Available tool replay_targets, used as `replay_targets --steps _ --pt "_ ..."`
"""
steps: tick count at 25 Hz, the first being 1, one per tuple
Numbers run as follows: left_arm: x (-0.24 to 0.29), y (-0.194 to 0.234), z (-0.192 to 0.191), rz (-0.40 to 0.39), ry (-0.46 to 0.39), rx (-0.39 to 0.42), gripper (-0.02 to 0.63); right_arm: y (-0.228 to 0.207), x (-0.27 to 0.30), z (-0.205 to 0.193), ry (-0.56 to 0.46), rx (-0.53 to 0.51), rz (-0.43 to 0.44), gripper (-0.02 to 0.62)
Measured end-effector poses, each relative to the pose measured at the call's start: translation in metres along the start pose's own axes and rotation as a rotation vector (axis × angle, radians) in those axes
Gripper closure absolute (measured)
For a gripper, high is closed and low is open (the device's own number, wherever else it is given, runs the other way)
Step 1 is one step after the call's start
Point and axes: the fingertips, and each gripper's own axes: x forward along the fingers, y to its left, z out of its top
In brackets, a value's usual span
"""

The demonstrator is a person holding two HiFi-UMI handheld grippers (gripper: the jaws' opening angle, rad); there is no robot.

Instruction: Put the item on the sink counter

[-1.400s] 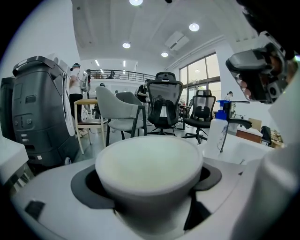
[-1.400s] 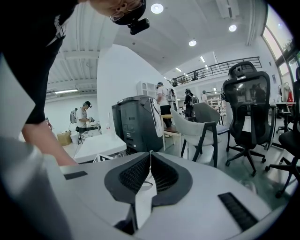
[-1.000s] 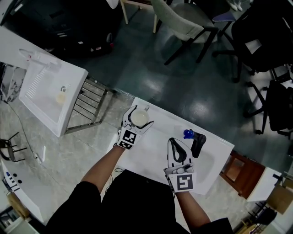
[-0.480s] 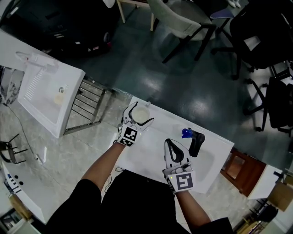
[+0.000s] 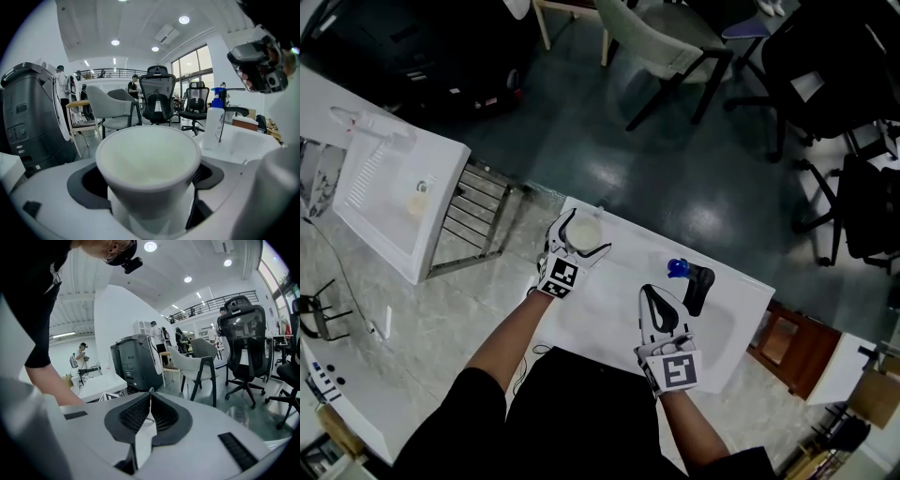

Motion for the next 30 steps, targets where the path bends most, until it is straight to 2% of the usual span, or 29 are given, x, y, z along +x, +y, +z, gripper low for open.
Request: replay_targets --steps 2,10,14,17,20,25,30 --pt "-0.004 0.002 0.000 0.006 0.001 -0.008 0.113 0.005 -0.003 -0.002 0.005 0.004 0.010 0.561" --pt "-0.043 0.013 0.007 0.033 -0.044 -0.092 0.112 0.025 -0.016 0.012 -0.104 -0.011 -0.004 0.561" --pt "-0.076 0.006 0.010 0.035 -0.065 -0.122 0.114 0.040 -0.023 0.006 -0.038 -0.022 -0.008 0.561" --pt "-0.106 -0.002 0.016 0.050 -0.087 -0.151 0.114 0.055 -0.033 0.005 -0.035 -0.038 -0.017 0.561" --pt "-0.138 -0.013 0.019 0.070 -0.087 -0.200 0.114 0.071 -0.051 0.008 -0.082 -0.026 -0.048 0.561" --pt "-0.197 -0.042 0.028 0.049 -0.125 -0.263 0.114 0.092 -0.096 -0.007 -0.066 0.021 -0.125 0.561" --pt "-0.258 -0.055 0.049 0.050 -0.202 -0.290 0.114 0.106 -0.132 0.000 -0.101 -0.043 -0.179 0.561"
